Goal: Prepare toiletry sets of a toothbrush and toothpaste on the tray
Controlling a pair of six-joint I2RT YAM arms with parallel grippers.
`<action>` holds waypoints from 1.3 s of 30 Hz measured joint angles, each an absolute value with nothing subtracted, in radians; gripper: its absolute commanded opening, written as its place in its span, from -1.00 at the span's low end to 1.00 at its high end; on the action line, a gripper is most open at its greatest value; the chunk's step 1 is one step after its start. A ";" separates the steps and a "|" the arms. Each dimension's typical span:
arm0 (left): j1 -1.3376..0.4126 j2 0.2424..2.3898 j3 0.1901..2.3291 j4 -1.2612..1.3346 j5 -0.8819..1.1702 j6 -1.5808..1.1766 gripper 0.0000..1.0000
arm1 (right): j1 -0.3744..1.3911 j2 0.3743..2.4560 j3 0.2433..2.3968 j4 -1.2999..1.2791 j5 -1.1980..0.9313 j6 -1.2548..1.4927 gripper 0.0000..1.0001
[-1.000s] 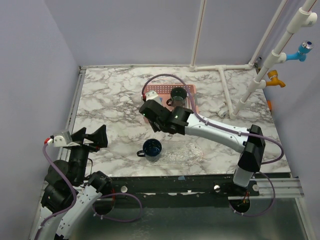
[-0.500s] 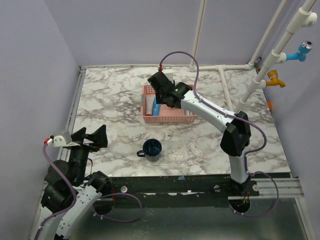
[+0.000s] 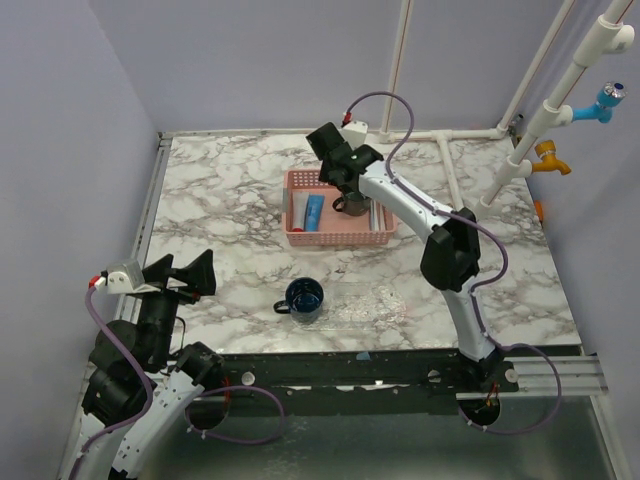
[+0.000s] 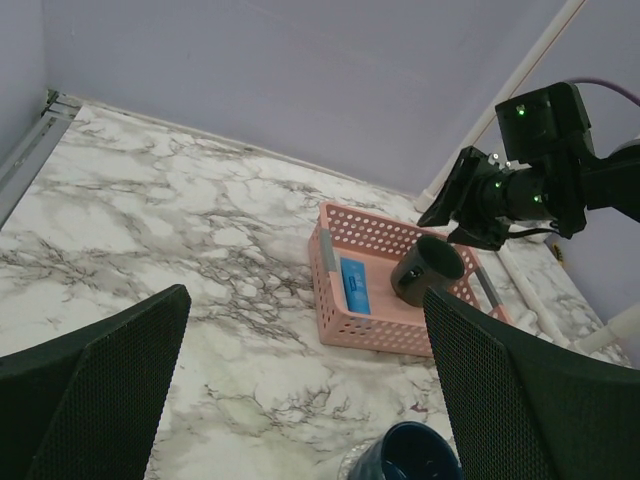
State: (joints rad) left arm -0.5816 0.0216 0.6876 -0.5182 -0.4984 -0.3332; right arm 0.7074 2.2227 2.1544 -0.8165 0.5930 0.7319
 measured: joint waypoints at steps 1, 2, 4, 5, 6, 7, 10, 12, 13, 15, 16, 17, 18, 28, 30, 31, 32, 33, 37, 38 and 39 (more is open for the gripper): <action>-0.582 0.022 0.688 -0.518 -0.497 -0.333 0.97 | 0.700 2.225 2.155 -0.818 0.595 0.749 0.26; -0.582 0.022 0.688 -0.518 -0.497 -0.333 0.97 | 0.692 2.228 2.155 -0.820 0.597 0.765 0.26; -0.580 0.022 0.688 -0.518 -0.495 -0.333 0.97 | 0.678 2.233 2.155 -0.821 0.601 0.793 0.24; -0.579 0.022 0.688 -0.518 -0.494 -0.333 0.97 | 0.673 2.236 2.155 -0.821 0.601 0.802 0.23; -0.578 0.022 0.688 -0.518 -0.493 -0.333 0.97 | 0.667 2.239 2.155 -0.820 0.602 0.813 0.23; -0.578 0.021 0.688 -0.518 -0.493 -0.333 0.97 | 0.662 2.245 2.157 -0.821 0.602 0.825 0.22; -0.577 0.017 0.688 -0.517 -0.490 -0.333 0.97 | 0.658 2.262 2.159 -0.816 0.602 0.849 0.18; -0.577 0.016 0.688 -0.517 -0.488 -0.333 0.97 | 0.654 2.277 2.159 -0.810 0.601 0.865 0.15; -0.577 0.015 0.688 -0.517 -0.487 -0.333 0.97 | 0.653 2.283 2.159 -0.807 0.601 0.870 0.13; -0.577 0.016 0.688 -0.517 -0.487 -0.333 0.97 | 0.650 2.299 2.159 -0.803 0.597 0.884 0.10; -0.577 0.015 0.688 -0.517 -0.487 -0.333 0.97 | 0.648 2.307 2.160 -0.802 0.595 0.892 0.09; -0.577 0.015 0.688 -0.517 -0.487 -0.333 0.97 | 0.646 2.313 2.161 -0.802 0.593 0.899 0.08; -0.577 0.015 0.688 -0.517 -0.487 -0.333 0.97 | 0.643 2.319 2.161 -0.801 0.591 0.904 0.06; -0.576 0.015 0.688 -0.517 -0.486 -0.333 0.98 | 0.606 2.350 2.181 -0.772 0.567 0.931 -0.05; -0.576 0.015 0.688 -0.517 -0.486 -0.333 0.97 | 0.600 2.365 2.195 -0.767 0.561 0.931 -0.06; -0.576 0.015 0.688 -0.517 -0.486 -0.333 0.97 | 0.599 2.372 2.201 -0.764 0.558 0.931 -0.07; -0.576 0.015 0.688 -0.517 -0.486 -0.333 0.98 | 0.596 2.379 2.206 -0.762 0.556 0.931 -0.08; -0.575 0.015 0.688 -0.517 -0.486 -0.333 0.98 | 0.593 2.384 2.207 -0.759 0.553 0.930 -0.09; -0.575 0.015 0.688 -0.517 -0.486 -0.333 0.97 | 0.588 2.395 2.208 -0.757 0.541 0.926 -0.16; -0.575 0.015 0.688 -0.517 -0.486 -0.333 0.97 | 0.587 2.396 2.208 -0.757 0.537 0.925 -0.19; -0.574 0.015 0.688 -0.517 -0.485 -0.333 0.97 | 0.586 2.397 2.208 -0.756 0.534 0.923 -0.21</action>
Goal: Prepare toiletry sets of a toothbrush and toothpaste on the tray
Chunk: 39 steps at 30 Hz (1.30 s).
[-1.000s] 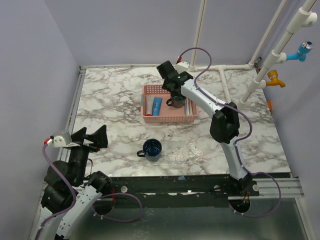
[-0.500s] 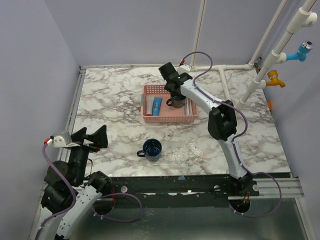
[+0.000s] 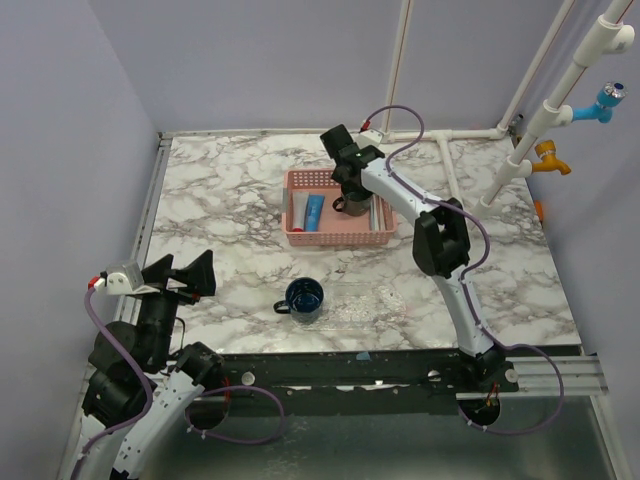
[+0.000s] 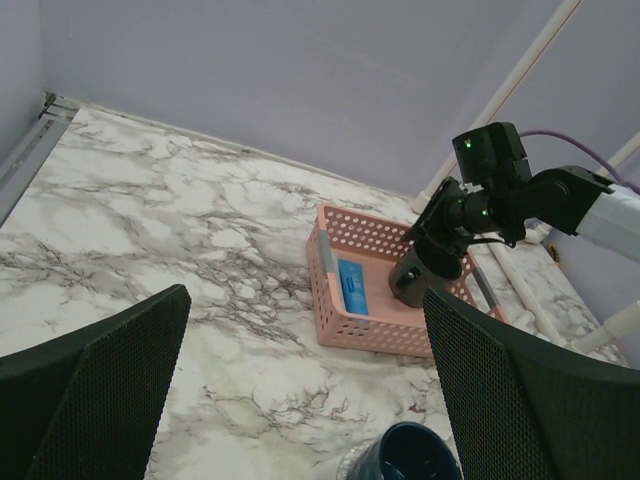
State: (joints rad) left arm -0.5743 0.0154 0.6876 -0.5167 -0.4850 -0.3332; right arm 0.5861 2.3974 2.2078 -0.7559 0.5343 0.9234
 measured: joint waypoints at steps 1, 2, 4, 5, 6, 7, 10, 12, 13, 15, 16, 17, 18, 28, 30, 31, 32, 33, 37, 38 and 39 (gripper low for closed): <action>-0.572 0.015 0.688 -0.517 -0.484 -0.333 0.97 | 0.585 2.397 2.208 -0.756 0.533 0.922 -0.21; -0.570 0.015 0.687 -0.517 -0.483 -0.333 0.98 | 0.583 2.397 2.208 -0.755 0.531 0.919 -0.23; -0.568 0.015 0.687 -0.517 -0.482 -0.333 0.98 | 0.582 2.397 2.208 -0.753 0.526 0.913 -0.31; -0.567 0.015 0.687 -0.516 -0.481 -0.333 0.98 | 0.582 2.397 2.207 -0.753 0.525 0.910 -0.35; -0.565 0.015 0.687 -0.516 -0.480 -0.333 0.97 | 0.581 2.397 2.207 -0.753 0.524 0.906 -0.41; -0.564 0.015 0.687 -0.516 -0.480 -0.333 0.98 | 0.581 2.397 2.207 -0.753 0.522 0.902 -0.45; -0.564 0.015 0.686 -0.514 -0.479 -0.333 0.97 | 0.581 2.397 2.207 -0.752 0.513 0.896 -0.62; -0.563 0.015 0.685 -0.513 -0.479 -0.333 0.97 | 0.583 2.397 2.204 -0.748 0.506 0.890 -0.73; -0.562 0.015 0.685 -0.512 -0.479 -0.333 0.97 | 0.583 2.397 2.203 -0.744 0.504 0.887 -0.79; -0.562 0.016 0.684 -0.511 -0.479 -0.333 0.98 | 0.583 2.395 2.199 -0.738 0.500 0.879 -0.97; -0.560 0.016 0.684 -0.511 -0.479 -0.333 0.97 | 0.583 2.392 2.197 -0.736 0.501 0.871 -0.99; -0.558 0.015 0.684 -0.511 -0.479 -0.333 0.97 | 0.583 2.387 2.192 -0.733 0.501 0.862 -0.99; -0.558 0.016 0.684 -0.511 -0.479 -0.333 0.97 | 0.583 2.382 2.188 -0.731 0.501 0.855 -0.99; -0.556 0.016 0.684 -0.511 -0.479 -0.333 0.98 | 0.580 2.315 2.109 -0.708 0.480 0.820 -0.99; -0.556 0.016 0.684 -0.511 -0.479 -0.333 0.98 | 0.580 2.295 2.084 -0.697 0.473 0.810 -0.99; -0.556 0.016 0.684 -0.511 -0.479 -0.333 0.98 | 0.580 2.287 2.076 -0.694 0.469 0.806 -0.99; -0.556 0.016 0.684 -0.511 -0.479 -0.332 0.97 | 0.580 2.278 2.066 -0.689 0.464 0.798 -0.99; -0.556 0.016 0.684 -0.511 -0.479 -0.333 0.97 | 0.580 2.268 2.058 -0.685 0.458 0.788 -0.99; -0.556 0.016 0.684 -0.511 -0.479 -0.333 0.98 | 0.580 2.214 2.018 -0.648 0.444 0.743 -0.99; -0.556 0.016 0.684 -0.511 -0.479 -0.332 0.97 | 0.580 2.193 2.002 -0.635 0.440 0.731 -0.99; -0.556 0.016 0.684 -0.511 -0.479 -0.332 0.97 | 0.580 2.170 1.985 -0.622 0.435 0.717 -0.99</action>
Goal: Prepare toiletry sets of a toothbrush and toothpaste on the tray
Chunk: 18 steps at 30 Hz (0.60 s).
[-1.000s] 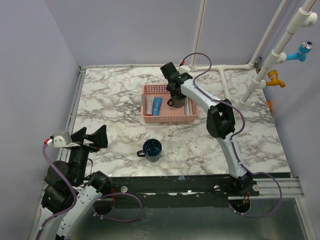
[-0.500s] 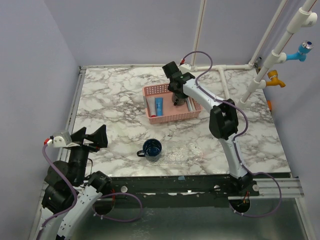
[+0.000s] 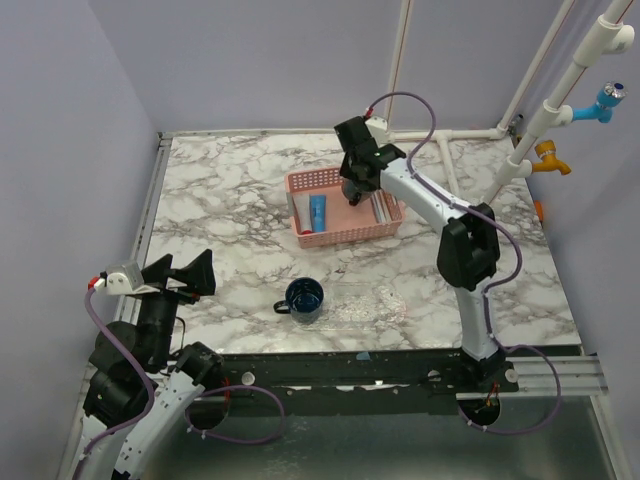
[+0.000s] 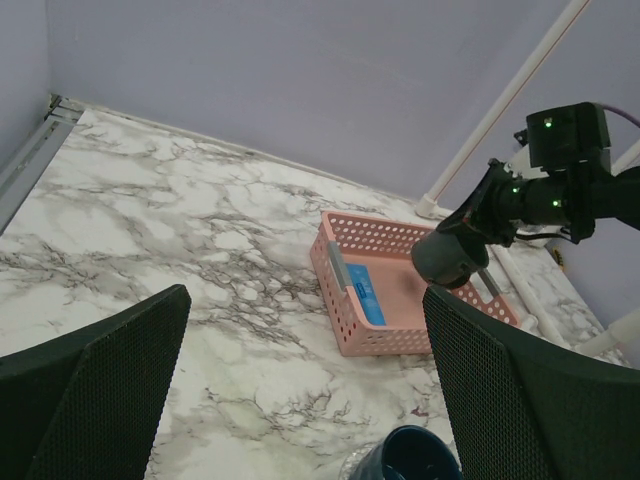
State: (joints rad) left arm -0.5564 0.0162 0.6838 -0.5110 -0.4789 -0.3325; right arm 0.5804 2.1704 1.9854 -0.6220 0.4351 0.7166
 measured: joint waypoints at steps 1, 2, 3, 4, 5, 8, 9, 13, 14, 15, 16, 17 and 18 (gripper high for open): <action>-0.556 0.016 0.684 -0.511 -0.479 -0.332 0.98 | 0.580 2.146 1.970 -0.612 0.430 0.701 -0.99; -0.556 0.016 0.684 -0.511 -0.479 -0.332 0.97 | 0.580 2.123 1.954 -0.597 0.427 0.685 -0.99; -0.556 0.016 0.684 -0.511 -0.479 -0.332 0.97 | 0.580 2.097 1.936 -0.581 0.422 0.669 -0.99; -0.556 0.017 0.684 -0.511 -0.479 -0.332 0.97 | 0.580 2.070 1.919 -0.567 0.417 0.651 -0.99; -0.556 0.018 0.684 -0.511 -0.479 -0.332 0.98 | 0.580 2.045 1.905 -0.555 0.411 0.633 -0.99; -0.556 0.023 0.684 -0.511 -0.479 -0.332 0.98 | 0.580 1.960 1.849 -0.513 0.386 0.574 -0.99; -0.556 0.024 0.684 -0.511 -0.479 -0.332 0.98 | 0.580 1.930 1.829 -0.502 0.375 0.553 -0.99; -0.556 0.025 0.684 -0.511 -0.479 -0.332 0.97 | 0.584 1.814 1.734 -0.458 0.346 0.461 -0.99; -0.556 0.025 0.684 -0.511 -0.479 -0.332 0.98 | 0.587 1.781 1.702 -0.447 0.339 0.437 -0.99; -0.556 0.025 0.684 -0.511 -0.479 -0.332 0.97 | 0.589 1.749 1.670 -0.440 0.331 0.414 -0.99; -0.556 0.025 0.684 -0.511 -0.478 -0.332 0.97 | 0.590 1.717 1.639 -0.436 0.322 0.391 -0.99; -0.556 0.026 0.684 -0.511 -0.477 -0.332 0.97 | 0.592 1.691 1.613 -0.434 0.315 0.371 -0.99; -0.556 0.026 0.684 -0.511 -0.476 -0.332 0.97 | 0.595 1.661 1.584 -0.435 0.307 0.347 -0.99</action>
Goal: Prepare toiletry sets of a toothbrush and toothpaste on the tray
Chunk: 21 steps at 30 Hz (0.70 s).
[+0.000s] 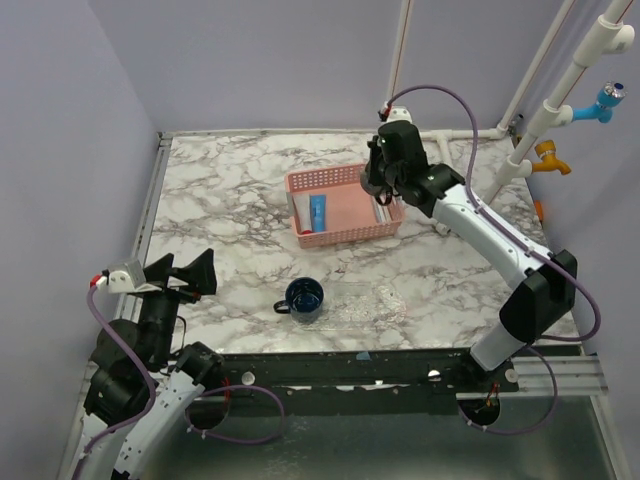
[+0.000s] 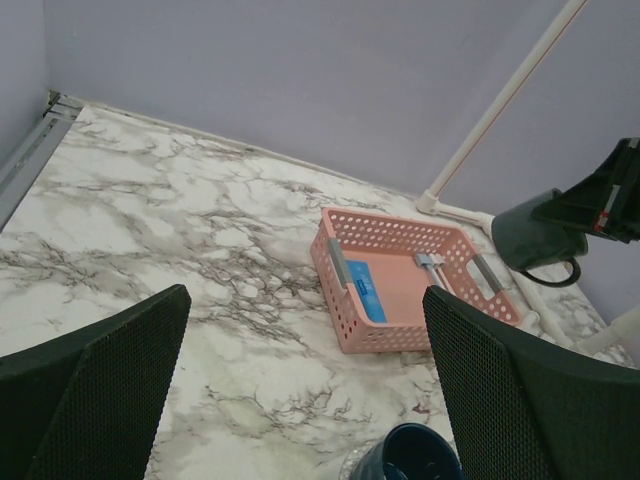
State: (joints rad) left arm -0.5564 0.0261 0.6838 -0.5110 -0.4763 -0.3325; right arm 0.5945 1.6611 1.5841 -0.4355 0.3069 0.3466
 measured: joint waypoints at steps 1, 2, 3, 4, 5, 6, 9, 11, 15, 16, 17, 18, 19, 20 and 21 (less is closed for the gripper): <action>-0.556 0.027 0.684 -0.511 -0.475 -0.332 0.97 | 0.596 1.634 1.558 -0.437 0.300 0.325 -0.99; -0.556 0.027 0.684 -0.511 -0.474 -0.332 0.97 | 0.599 1.608 1.535 -0.442 0.294 0.303 -0.99; -0.556 0.028 0.684 -0.511 -0.474 -0.332 0.97 | 0.602 1.584 1.512 -0.448 0.286 0.281 -0.99; -0.556 0.030 0.684 -0.511 -0.473 -0.332 0.97 | 0.604 1.556 1.485 -0.452 0.277 0.258 -0.99; -0.556 0.031 0.684 -0.511 -0.471 -0.332 0.97 | 0.607 1.527 1.457 -0.459 0.268 0.237 -0.99; -0.556 0.032 0.683 -0.511 -0.470 -0.332 0.97 | 0.609 1.497 1.427 -0.464 0.261 0.218 -0.99; -0.556 0.036 0.683 -0.511 -0.464 -0.332 0.97 | 0.614 1.392 1.320 -0.474 0.244 0.165 -0.99; -0.556 0.040 0.683 -0.511 -0.461 -0.332 0.97 | 0.614 1.311 1.241 -0.481 0.226 0.125 -0.99; -0.556 0.046 0.683 -0.511 -0.459 -0.332 0.97 | 0.616 1.165 1.129 -0.535 0.179 0.039 -0.99; -0.556 0.046 0.683 -0.511 -0.457 -0.332 0.97 | 0.616 1.141 1.116 -0.548 0.166 0.019 -0.99; -0.556 0.046 0.683 -0.511 -0.456 -0.333 0.97 | 0.616 1.122 1.106 -0.564 0.152 -0.003 -0.99; -0.556 0.046 0.683 -0.511 -0.456 -0.332 0.97 | 0.616 1.106 1.101 -0.580 0.136 -0.022 -0.99; -0.556 0.047 0.683 -0.511 -0.455 -0.332 0.98 | 0.617 1.095 1.094 -0.592 0.117 -0.040 -0.99; -0.556 0.047 0.683 -0.511 -0.455 -0.332 0.97 | 0.617 1.086 1.087 -0.603 0.093 -0.057 -0.99; -0.556 0.047 0.683 -0.511 -0.454 -0.333 0.98 | 0.618 1.078 1.078 -0.615 0.067 -0.074 -0.99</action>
State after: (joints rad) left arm -0.5564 0.0471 0.6834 -0.5110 -0.4538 -0.3328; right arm 0.6182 1.0779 1.0782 -0.6147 0.0673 -0.0742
